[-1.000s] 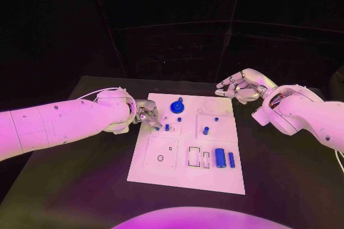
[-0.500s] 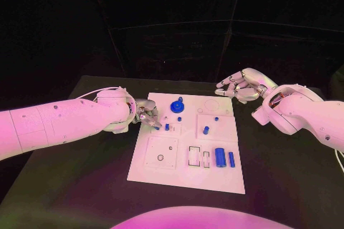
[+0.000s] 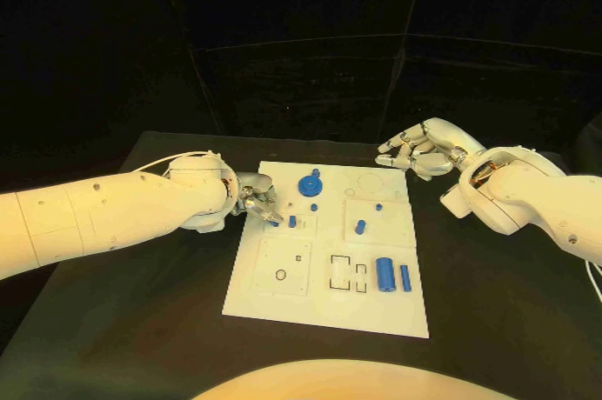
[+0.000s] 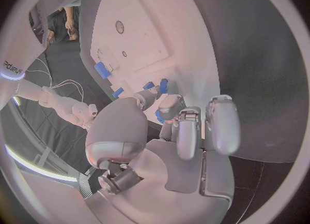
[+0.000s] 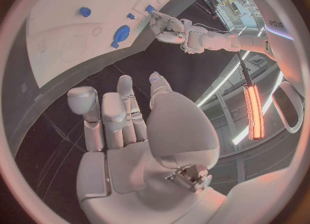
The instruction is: Assemble the parts on the task board
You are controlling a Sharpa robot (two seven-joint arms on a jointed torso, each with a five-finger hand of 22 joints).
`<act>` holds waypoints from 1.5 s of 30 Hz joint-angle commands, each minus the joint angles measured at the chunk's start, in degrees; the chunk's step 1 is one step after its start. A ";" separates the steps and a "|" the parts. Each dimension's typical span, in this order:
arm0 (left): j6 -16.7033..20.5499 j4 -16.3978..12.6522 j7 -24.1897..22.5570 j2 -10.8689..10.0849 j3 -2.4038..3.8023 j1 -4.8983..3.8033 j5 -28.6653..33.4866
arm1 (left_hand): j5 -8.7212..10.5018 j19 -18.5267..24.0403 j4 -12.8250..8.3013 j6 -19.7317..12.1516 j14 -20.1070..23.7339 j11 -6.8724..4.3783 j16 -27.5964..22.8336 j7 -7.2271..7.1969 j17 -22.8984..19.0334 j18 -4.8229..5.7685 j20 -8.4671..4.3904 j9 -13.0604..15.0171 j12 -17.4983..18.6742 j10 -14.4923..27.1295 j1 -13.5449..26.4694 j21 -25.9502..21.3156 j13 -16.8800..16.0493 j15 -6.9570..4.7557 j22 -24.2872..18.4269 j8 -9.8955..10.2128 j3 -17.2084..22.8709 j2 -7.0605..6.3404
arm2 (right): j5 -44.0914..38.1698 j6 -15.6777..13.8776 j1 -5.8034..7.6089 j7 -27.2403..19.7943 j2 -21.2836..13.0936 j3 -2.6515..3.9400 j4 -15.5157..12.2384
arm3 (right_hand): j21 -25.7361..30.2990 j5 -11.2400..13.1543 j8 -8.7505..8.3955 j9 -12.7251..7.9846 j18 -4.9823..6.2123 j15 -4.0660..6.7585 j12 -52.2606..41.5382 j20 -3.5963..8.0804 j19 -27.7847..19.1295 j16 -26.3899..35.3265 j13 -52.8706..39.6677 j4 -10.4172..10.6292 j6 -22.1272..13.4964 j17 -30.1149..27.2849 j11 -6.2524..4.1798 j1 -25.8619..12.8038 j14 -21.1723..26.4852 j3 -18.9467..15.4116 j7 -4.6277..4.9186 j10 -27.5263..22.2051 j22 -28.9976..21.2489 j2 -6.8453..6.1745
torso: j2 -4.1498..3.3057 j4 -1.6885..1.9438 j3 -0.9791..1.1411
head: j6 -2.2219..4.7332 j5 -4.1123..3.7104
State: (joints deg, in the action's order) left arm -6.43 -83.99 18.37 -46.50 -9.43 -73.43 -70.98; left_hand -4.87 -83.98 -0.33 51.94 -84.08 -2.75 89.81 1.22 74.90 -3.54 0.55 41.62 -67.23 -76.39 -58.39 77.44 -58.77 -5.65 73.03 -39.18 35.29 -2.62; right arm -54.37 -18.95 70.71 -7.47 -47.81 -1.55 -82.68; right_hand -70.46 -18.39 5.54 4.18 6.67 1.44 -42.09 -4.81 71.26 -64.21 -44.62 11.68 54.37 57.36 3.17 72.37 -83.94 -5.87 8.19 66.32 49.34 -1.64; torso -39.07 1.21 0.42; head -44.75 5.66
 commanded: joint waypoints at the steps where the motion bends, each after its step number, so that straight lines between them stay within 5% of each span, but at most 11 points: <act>1: -1.26 -0.09 0.13 0.06 -0.08 0.07 -0.34 | 0.06 -0.96 -1.32 0.45 -5.92 -0.11 0.19 -0.15 15.10 -0.11 -0.34 0.09 -0.38 -0.25 0.87 0.15 -0.04 -0.48 0.12 -0.32 0.82 -0.08 | 0.18 0.25 0.10 -0.42 0.04 0.03 -0.03 | 0.21 -0.33 0.28 -0.04 0.94 -0.19 0.24 -0.07 -0.16 0.24 0.05 0.13 -0.31 -0.02 0.09 -0.04 0.15 -0.11 0.15 -0.33 -0.07 0.71 | 0.03 0.00 -0.01 | 0.00 -0.01; 45: -0.57 1.29 0.37 0.63 -0.07 0.06 -0.34 | 0.09 -1.39 3.74 1.37 -5.92 -0.50 0.19 -0.63 15.10 0.11 -0.80 0.31 -1.14 -0.81 6.85 0.65 -0.56 -0.88 1.21 -1.65 -8.22 0.46 | 0.18 0.10 0.10 -0.38 0.15 0.03 0.02 | 0.48 -0.68 0.34 -0.04 0.97 -0.20 0.26 -0.08 -0.16 0.54 0.32 0.69 -0.34 -0.10 0.11 -0.21 0.11 -0.46 0.16 -0.46 -0.39 1.26 | 0.03 -0.02 0.01 | -0.46 -0.21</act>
State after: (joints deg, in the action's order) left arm -6.52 -82.76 18.58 -45.92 -9.52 -73.33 -71.09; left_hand -4.91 -83.92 3.48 52.94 -84.16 -3.17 89.81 0.62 74.90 -3.54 0.19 42.00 -68.17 -76.79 -52.02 77.70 -59.33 -6.15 74.19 -40.45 27.34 -2.08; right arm -54.36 -18.95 70.71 -7.42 -47.71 -1.55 -82.62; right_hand -70.20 -18.87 5.54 4.18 6.68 1.44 -42.09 -4.81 71.26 -63.99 -44.37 12.08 54.37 57.30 3.17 72.08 -83.94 -6.28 8.19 66.32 48.99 -0.87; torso -39.08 1.18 0.42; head -45.21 5.45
